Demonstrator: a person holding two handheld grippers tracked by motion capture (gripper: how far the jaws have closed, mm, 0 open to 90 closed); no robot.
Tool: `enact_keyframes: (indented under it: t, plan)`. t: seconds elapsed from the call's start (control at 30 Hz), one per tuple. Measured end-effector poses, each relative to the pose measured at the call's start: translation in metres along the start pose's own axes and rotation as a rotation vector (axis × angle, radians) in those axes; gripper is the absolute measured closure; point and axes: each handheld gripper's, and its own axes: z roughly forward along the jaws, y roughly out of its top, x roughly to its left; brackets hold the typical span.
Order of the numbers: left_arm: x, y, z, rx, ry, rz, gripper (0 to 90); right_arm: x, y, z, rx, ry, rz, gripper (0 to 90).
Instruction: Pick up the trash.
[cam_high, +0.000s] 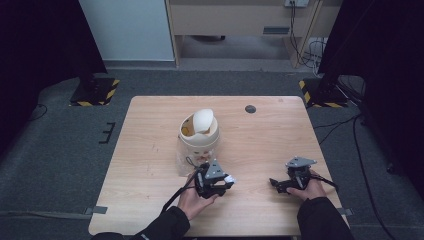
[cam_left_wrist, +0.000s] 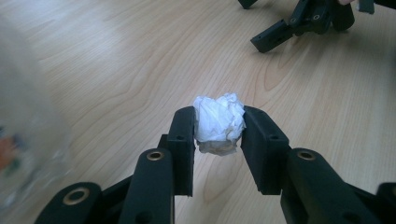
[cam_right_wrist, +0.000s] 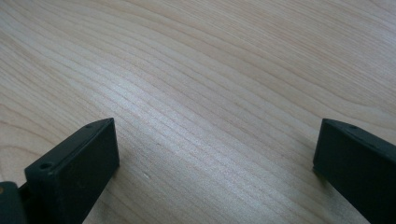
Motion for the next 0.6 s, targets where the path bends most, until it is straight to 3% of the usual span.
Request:
enact_keyframes:
  t: [0.37,0.6]
  plan:
    - [0.018,-0.023,-0.054,-0.094,0.028,-0.113,64.7,0.000,0.000,0.000,0.000,0.000,0.001,0.5]
    - [0.028,-0.029,-0.081,-0.154,0.072,-0.145,64.6,0.000,0.000,0.000,0.001,0.001,0.001,0.5]
